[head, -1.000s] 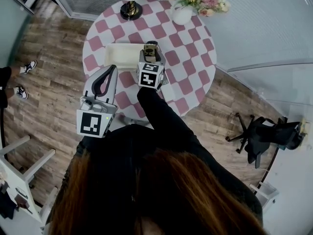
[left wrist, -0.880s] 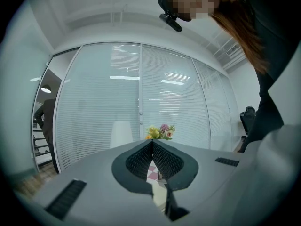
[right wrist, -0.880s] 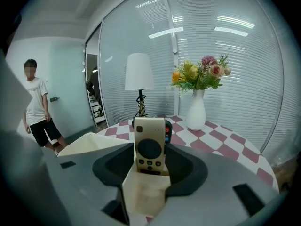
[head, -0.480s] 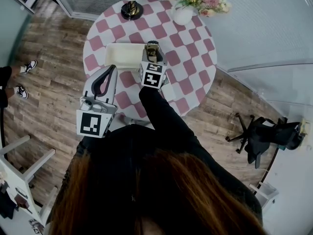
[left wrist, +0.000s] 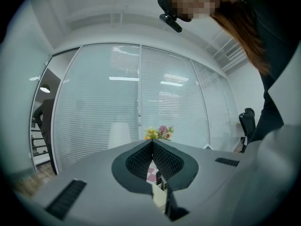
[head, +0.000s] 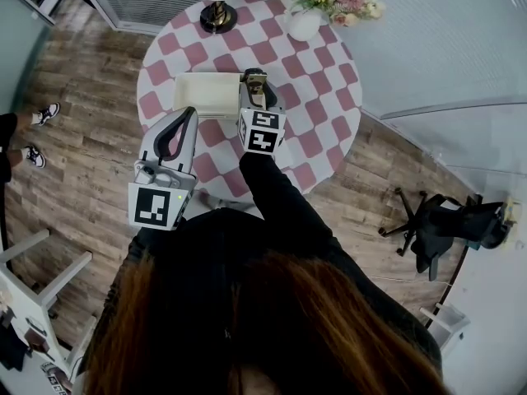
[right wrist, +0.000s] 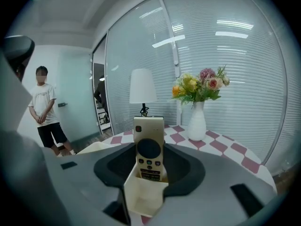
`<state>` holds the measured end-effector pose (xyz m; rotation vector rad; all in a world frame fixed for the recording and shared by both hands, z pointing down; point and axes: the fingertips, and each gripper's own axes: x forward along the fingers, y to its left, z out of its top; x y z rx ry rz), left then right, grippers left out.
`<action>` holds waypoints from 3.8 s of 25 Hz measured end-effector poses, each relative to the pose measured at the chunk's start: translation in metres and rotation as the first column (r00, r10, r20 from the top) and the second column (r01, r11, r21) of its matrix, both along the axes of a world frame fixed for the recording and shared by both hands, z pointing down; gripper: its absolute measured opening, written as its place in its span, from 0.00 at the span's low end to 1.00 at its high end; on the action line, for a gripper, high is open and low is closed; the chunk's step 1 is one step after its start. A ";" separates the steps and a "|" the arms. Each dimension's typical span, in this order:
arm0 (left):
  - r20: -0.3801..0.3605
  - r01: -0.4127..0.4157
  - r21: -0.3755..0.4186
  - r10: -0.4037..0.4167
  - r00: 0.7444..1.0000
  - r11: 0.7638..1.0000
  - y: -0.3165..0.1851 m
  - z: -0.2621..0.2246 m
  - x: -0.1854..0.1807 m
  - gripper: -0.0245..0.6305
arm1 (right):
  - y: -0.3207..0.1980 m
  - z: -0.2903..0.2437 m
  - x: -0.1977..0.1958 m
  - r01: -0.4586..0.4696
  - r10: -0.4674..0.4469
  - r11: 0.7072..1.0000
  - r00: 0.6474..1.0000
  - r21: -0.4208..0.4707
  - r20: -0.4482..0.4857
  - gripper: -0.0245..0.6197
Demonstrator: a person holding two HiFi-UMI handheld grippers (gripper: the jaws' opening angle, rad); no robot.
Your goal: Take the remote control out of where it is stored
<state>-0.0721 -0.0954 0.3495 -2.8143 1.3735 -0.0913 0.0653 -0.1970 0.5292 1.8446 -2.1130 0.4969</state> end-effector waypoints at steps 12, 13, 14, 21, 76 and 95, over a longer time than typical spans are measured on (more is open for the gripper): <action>-0.011 -0.022 0.009 0.022 1.000 1.000 0.002 -0.002 0.012 0.05 | 0.006 -0.048 0.003 0.043 -0.044 0.994 0.999 0.104 0.005 0.33; -0.011 -0.023 0.010 0.023 1.000 1.000 0.002 -0.002 0.012 0.05 | 0.008 -0.054 0.004 0.047 -0.049 0.992 0.999 0.115 0.010 0.33; -0.012 -0.024 0.011 0.024 1.000 1.000 0.002 -0.002 0.012 0.05 | 0.010 -0.060 0.004 0.052 -0.054 0.991 0.998 0.127 0.013 0.33; -0.018 -0.035 0.011 0.035 0.999 0.999 0.003 -0.002 0.017 0.05 | 0.030 -0.090 0.006 0.087 -0.093 0.981 0.995 0.174 0.021 0.33; -0.007 -0.071 -0.004 0.071 0.997 0.997 0.000 0.001 0.035 0.05 | 0.176 0.051 0.159 0.102 -0.158 0.911 0.981 -0.400 -0.110 0.33; -0.005 -0.014 0.003 0.014 1.000 1.000 0.000 0.002 0.015 0.05 | 0.128 0.086 0.137 0.215 -0.296 0.846 0.950 -0.488 -0.095 0.33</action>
